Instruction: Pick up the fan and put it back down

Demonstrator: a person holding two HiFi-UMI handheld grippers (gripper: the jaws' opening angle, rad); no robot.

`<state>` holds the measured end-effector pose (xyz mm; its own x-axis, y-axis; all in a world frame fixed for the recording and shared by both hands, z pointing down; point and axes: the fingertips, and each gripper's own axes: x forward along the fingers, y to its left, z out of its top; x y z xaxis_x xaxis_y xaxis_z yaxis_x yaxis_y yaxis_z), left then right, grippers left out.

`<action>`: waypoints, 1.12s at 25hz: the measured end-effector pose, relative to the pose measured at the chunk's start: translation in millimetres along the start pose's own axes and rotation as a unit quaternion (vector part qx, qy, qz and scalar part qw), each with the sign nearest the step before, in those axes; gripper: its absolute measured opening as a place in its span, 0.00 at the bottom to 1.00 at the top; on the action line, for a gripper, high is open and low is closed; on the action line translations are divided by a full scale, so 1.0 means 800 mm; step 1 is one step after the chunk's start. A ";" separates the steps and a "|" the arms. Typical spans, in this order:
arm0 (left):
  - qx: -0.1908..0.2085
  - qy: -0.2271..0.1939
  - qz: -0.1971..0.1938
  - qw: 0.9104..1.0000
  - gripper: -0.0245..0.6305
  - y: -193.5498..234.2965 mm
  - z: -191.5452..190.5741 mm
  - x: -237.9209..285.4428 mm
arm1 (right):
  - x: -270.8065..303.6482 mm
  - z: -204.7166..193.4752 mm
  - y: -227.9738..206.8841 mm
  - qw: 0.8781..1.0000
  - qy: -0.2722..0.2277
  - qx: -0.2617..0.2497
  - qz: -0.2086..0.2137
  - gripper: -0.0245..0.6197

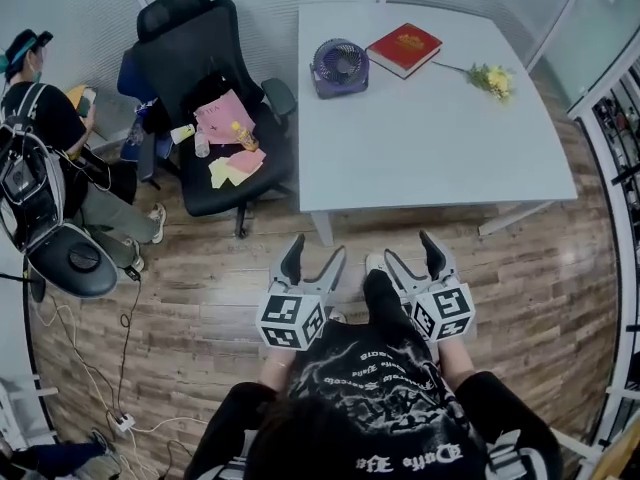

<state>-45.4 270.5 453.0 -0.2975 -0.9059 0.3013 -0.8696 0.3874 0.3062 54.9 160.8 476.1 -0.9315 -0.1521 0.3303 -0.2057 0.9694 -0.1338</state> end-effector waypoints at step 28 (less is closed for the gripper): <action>-0.006 0.014 0.153 0.988 0.57 0.017 0.072 0.270 | 0.218 0.106 -0.222 0.984 0.036 -0.096 0.148 0.55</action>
<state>-144.0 70.5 469.9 -0.5343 -0.7413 0.4062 -0.7358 0.6444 0.2083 -96.5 -54.2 477.9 -0.9170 0.1497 0.3698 0.1385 0.9887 -0.0566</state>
